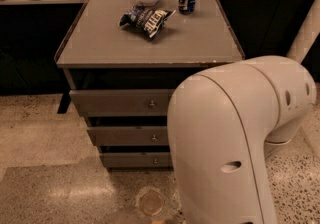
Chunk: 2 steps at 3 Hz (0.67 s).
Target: Open bottom drawer
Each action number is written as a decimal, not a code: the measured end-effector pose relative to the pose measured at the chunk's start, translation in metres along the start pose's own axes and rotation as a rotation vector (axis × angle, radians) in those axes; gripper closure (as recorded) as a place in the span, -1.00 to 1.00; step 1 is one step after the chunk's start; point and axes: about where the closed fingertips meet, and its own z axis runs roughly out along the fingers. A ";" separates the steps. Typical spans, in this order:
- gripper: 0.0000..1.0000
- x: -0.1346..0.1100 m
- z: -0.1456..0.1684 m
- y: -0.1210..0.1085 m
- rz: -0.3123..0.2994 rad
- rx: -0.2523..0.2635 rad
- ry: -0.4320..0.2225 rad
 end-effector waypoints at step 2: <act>-1.00 0.013 -0.001 -0.010 0.022 0.032 -0.013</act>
Offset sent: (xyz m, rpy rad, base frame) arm -0.0049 -0.0431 0.0062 -0.0160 -0.0888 -0.0528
